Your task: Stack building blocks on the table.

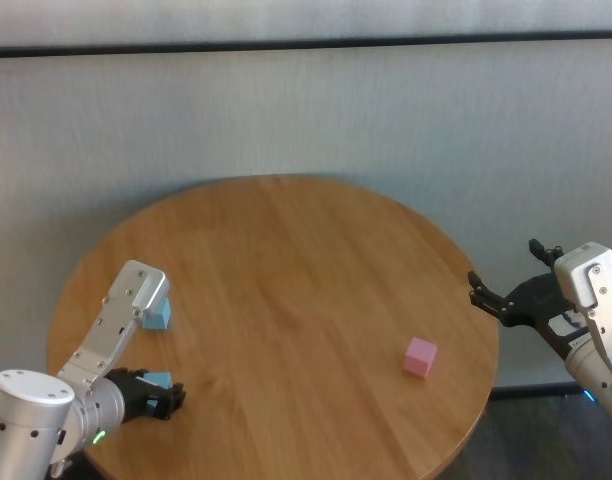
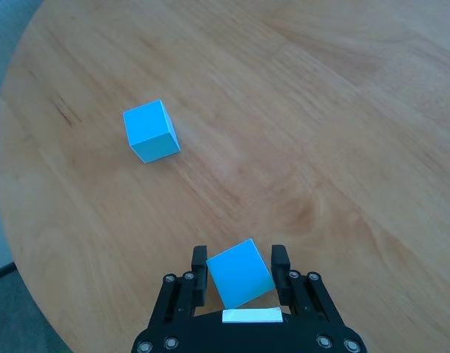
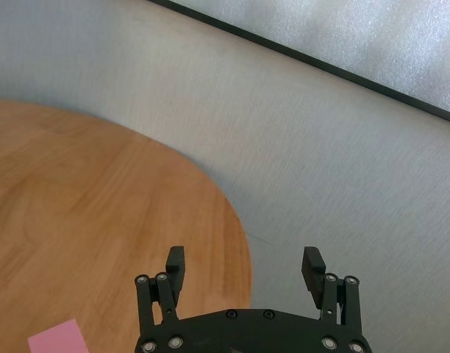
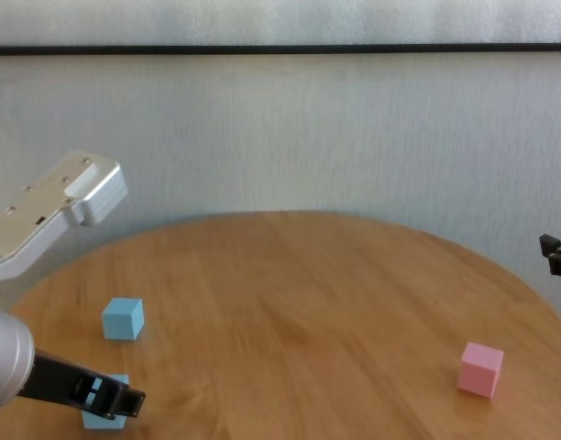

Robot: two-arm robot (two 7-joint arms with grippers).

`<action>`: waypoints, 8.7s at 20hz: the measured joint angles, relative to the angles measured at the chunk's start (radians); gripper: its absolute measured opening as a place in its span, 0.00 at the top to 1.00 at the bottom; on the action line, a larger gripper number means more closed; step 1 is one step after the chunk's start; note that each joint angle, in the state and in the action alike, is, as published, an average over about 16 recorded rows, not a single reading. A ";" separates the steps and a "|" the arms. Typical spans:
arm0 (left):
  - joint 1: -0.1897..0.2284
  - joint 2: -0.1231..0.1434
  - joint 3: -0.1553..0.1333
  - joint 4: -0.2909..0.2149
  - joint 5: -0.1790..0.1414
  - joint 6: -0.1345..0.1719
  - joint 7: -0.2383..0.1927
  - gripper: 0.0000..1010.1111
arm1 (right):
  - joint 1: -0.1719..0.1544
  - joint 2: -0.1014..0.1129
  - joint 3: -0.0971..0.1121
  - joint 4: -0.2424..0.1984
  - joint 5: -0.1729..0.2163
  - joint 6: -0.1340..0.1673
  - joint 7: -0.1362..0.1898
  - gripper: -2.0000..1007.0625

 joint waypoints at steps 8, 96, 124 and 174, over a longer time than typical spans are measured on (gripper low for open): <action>0.001 -0.001 -0.001 -0.001 0.000 0.001 0.001 0.49 | 0.000 0.000 0.000 0.000 0.000 0.000 0.000 0.00; -0.314 0.082 0.306 0.266 0.063 -0.455 -0.611 0.49 | 0.000 0.000 0.000 0.000 0.000 0.000 0.000 0.00; -0.342 0.065 0.335 0.305 0.051 -0.453 -0.613 0.39 | 0.000 0.000 0.000 0.000 0.000 0.000 0.000 0.00; 0.002 0.034 -0.075 -0.016 0.038 -0.529 0.014 0.01 | -0.006 0.008 -0.008 -0.031 0.015 0.020 0.064 0.00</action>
